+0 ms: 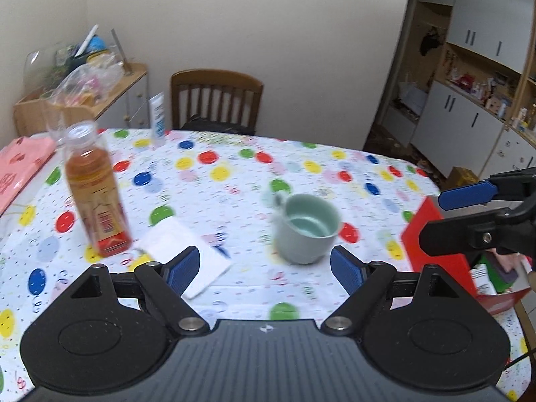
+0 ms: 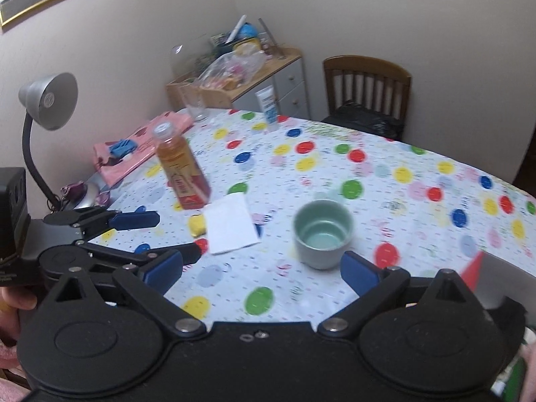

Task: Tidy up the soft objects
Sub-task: 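Withdraw both tools from the box toward the yellow sponge and white tissue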

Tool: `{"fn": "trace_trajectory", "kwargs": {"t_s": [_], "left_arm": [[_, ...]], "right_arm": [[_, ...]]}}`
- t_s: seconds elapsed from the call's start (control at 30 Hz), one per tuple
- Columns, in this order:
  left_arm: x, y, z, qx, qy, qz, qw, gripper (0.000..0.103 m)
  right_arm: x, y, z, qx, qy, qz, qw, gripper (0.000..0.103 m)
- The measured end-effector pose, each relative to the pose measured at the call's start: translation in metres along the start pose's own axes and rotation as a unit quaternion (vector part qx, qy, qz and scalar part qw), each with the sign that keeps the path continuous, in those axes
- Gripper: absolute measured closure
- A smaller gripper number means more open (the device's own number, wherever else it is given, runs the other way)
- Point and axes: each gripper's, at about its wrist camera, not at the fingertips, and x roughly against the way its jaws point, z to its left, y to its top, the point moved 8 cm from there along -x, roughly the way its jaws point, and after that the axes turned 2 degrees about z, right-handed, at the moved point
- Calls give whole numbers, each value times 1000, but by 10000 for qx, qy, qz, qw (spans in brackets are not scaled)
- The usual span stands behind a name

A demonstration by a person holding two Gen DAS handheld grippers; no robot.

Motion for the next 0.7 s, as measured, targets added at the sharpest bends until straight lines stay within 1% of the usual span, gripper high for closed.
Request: {"fn": "trace_trajectory", "kwargs": {"t_s": [0.07,0.13,0.17,0.2,0.33,0.47,0.6,0.7], "left_arm": [[-3,-2,17,68,34,45,10000,17],[-6,-3,31,118,36,73,9999,10],[-7,-4,38,131,25,76,9999,4],[-9,-5,45,138,10,75,9999,1],[-12,-8,68,140,-44,-11,9999,0],[-24,-16,92,199,15,82,9998,0],[-39,-26,120,271,164,161,9994,0],[-52,-35,139,309,362,215,9986,0]], "right_arm": [[-13,4,11,46,48,34,10000,1],[-25,7,20,64,98,82,9999,1],[-32,8,25,69,126,105,9998,1],[-38,9,28,68,141,125,9998,1],[-62,14,38,51,180,222,9996,1],[-86,16,45,5,184,353,9992,1],[-112,17,47,-93,155,485,9987,1],[-131,17,47,-146,117,609,9980,1]]}}
